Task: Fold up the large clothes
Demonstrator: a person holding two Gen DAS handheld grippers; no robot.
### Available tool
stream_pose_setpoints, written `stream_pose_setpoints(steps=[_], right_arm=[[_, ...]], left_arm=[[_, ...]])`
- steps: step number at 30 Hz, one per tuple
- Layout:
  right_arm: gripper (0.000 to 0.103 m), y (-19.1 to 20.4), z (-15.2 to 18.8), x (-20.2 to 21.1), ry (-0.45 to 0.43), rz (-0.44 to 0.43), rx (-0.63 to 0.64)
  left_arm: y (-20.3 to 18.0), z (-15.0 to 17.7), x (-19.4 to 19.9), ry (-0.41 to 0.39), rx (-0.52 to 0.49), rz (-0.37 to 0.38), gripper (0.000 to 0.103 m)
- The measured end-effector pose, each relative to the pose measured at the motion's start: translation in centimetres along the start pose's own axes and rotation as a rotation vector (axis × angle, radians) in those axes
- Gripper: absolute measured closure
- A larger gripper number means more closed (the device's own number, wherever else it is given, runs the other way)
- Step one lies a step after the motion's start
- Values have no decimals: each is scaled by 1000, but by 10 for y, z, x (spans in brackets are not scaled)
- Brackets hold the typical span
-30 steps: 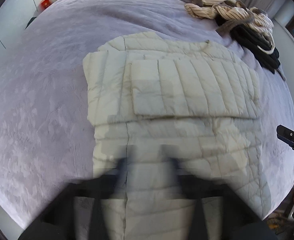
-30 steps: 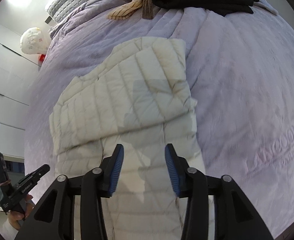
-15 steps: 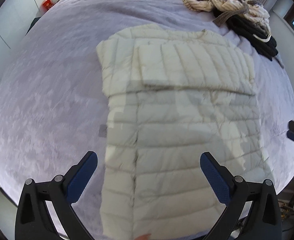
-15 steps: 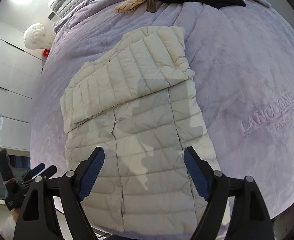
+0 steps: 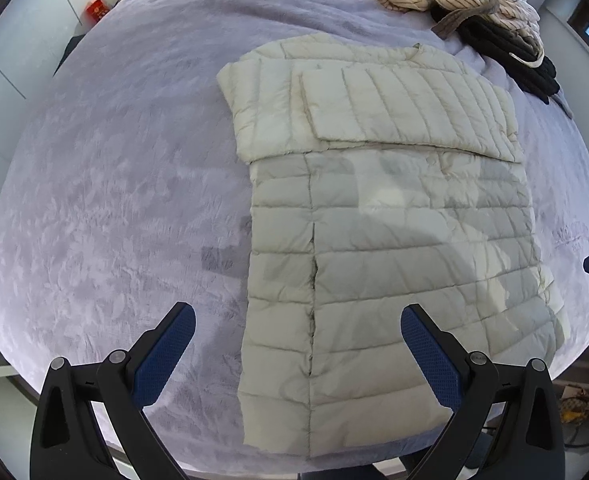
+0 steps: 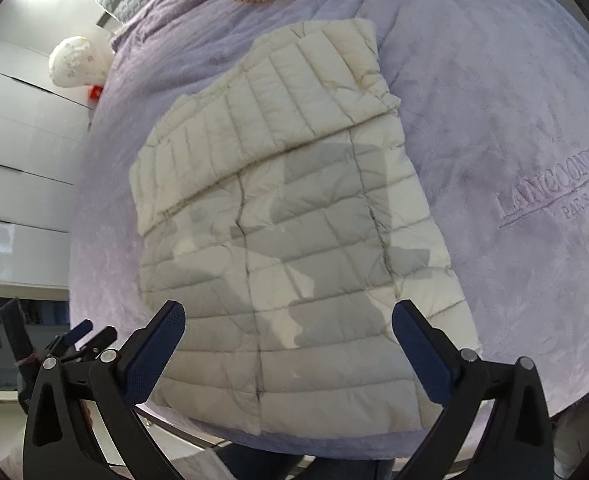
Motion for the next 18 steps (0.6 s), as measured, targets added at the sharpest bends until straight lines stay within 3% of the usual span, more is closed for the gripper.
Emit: stream_pose_setpoints(steps=[5, 12, 18], right_arm=[[0, -17, 1, 1, 14, 15, -59], [0, -52, 11, 0, 36, 10, -188], [0, -85, 23, 4, 43, 33, -260]], left_arm=[[10, 7, -9, 26, 25, 1, 0], [9, 23, -25, 90, 56, 105, 0], [17, 59, -45, 184, 62, 187, 0]])
Point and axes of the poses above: each gripper's, at about its wrist camera, not at the fingertips, and x roughly against the way its jaws point, y to its left, z to its underside, the point moved 10 cm from there along -x, roughly the way its jaws point, and after that the axes turned 4 degrees about -z, right-handed, at the moved point
